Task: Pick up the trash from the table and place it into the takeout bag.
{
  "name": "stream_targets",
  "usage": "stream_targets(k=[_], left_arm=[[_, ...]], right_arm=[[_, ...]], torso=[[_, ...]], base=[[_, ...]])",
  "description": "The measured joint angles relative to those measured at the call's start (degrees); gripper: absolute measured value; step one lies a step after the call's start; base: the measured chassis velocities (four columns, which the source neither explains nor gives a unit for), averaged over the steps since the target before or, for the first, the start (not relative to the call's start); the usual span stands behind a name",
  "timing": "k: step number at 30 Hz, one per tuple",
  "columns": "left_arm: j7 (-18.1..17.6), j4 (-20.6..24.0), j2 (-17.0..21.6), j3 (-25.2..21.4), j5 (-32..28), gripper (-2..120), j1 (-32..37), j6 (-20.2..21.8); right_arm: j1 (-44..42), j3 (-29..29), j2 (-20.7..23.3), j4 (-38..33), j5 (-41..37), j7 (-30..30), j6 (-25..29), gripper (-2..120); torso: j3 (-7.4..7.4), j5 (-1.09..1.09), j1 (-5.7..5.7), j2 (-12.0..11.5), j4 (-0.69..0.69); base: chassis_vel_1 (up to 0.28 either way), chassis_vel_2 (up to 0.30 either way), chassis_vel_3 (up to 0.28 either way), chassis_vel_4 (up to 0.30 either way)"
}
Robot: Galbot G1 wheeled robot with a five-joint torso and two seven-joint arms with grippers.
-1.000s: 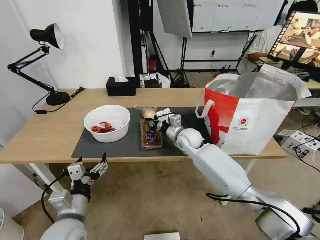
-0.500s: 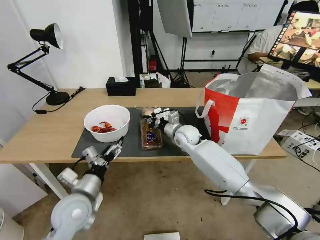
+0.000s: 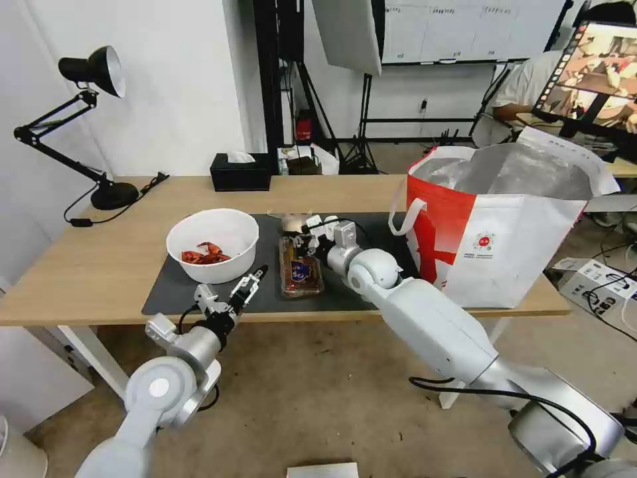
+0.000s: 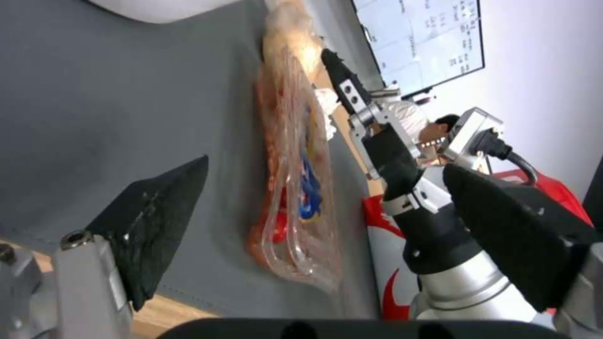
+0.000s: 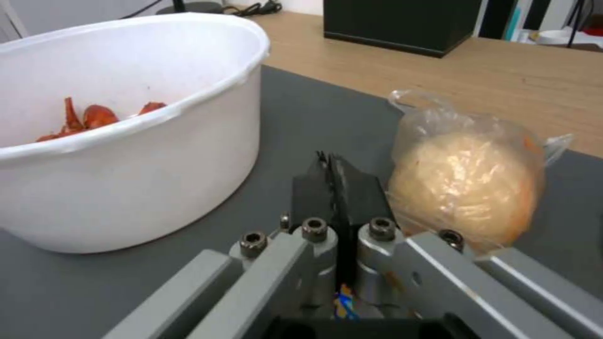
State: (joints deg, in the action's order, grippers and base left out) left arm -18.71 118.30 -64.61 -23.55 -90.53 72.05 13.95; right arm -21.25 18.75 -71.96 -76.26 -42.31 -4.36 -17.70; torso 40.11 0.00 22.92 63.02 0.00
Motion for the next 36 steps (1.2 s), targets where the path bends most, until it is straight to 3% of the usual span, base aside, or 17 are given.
stream_targets(k=[28, 36], left_arm=[[-0.67, -4.74, -0.01, 4.9, -1.47, 100, -6.77, 3.08], [-3.23, -6.3, 1.02, 6.34, -1.7, 100, -9.49, 4.78]], right_arm=[[0.0, 0.05, 0.38, 0.15, -0.04, 0.5, -0.09, 0], [0.24, -0.09, 0.42, 0.29, -0.16, 0.53, -0.1, 0]], torso=[[0.0, 0.0, 0.0, 0.0, 0.0], [0.0, 0.0, 0.0, 0.0, 0.0]], base=[[0.0, 0.0, 0.0, 0.0], [0.0, 0.0, 0.0, 0.0]])
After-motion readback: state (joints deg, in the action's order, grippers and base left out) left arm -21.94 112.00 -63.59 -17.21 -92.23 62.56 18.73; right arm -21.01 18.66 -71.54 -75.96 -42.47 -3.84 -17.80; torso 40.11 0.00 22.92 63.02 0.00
